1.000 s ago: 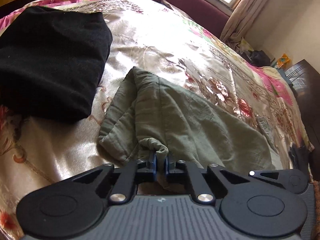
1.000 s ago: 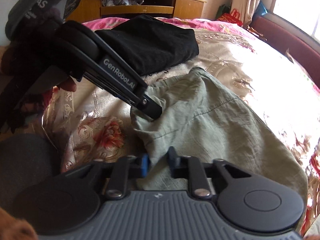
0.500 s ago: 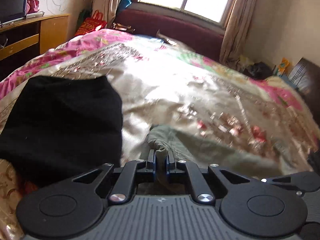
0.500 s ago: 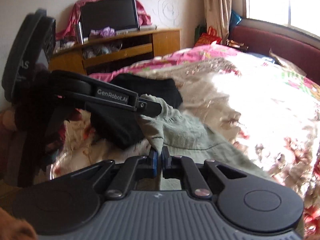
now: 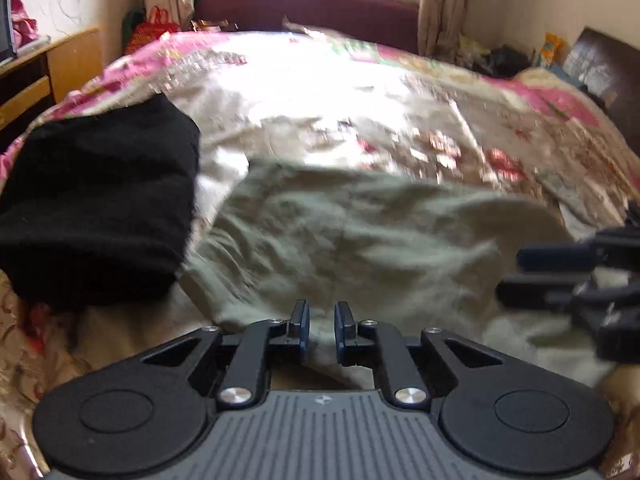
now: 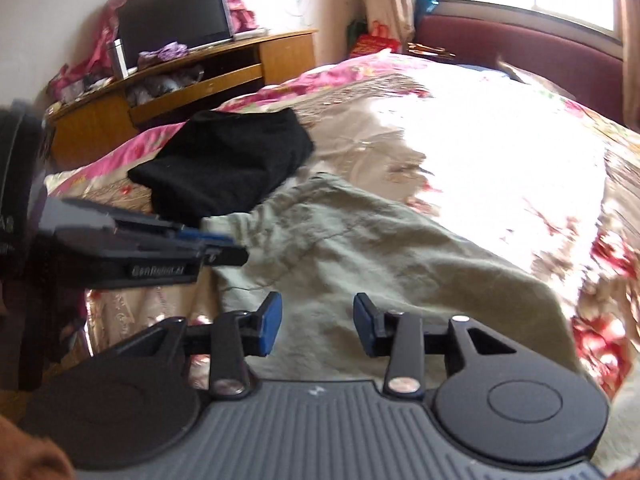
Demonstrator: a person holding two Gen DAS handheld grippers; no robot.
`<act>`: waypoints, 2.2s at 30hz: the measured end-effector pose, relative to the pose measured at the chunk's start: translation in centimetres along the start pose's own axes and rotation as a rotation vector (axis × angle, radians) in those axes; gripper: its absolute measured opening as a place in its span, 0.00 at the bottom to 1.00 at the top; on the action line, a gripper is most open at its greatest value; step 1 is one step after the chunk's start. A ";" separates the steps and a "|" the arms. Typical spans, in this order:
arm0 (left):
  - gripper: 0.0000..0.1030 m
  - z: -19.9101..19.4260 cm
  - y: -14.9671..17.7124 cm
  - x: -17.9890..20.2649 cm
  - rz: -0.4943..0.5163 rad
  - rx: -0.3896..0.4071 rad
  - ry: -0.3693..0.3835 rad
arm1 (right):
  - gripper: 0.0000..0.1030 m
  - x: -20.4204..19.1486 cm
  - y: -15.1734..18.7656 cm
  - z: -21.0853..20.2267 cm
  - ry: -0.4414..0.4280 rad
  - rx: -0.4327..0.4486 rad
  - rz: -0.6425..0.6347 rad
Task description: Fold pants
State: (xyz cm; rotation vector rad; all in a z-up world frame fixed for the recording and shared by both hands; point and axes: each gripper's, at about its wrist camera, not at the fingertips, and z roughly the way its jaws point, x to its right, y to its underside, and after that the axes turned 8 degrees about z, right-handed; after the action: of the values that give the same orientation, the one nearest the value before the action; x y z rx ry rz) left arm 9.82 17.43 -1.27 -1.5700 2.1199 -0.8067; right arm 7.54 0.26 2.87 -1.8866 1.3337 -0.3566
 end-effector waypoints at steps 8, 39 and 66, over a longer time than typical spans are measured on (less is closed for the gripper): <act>0.27 -2.5 -1.9 5.1 0.028 0.105 0.012 | 0.40 13.5 1.2 -6.5 0.289 0.067 0.316; 0.38 2.9 -5.7 23.4 0.294 0.046 0.364 | 0.05 33.3 -4.9 -1.9 0.455 0.071 0.516; 0.39 1.8 -3.7 36.0 0.621 -0.065 0.438 | 0.12 39.1 22.3 -27.4 0.308 0.486 1.332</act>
State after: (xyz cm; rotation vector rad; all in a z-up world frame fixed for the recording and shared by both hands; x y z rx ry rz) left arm 2.76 -18.06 0.98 -0.7000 2.7422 -0.9076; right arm -8.41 -49.59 -3.34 -0.3173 2.1306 -0.2160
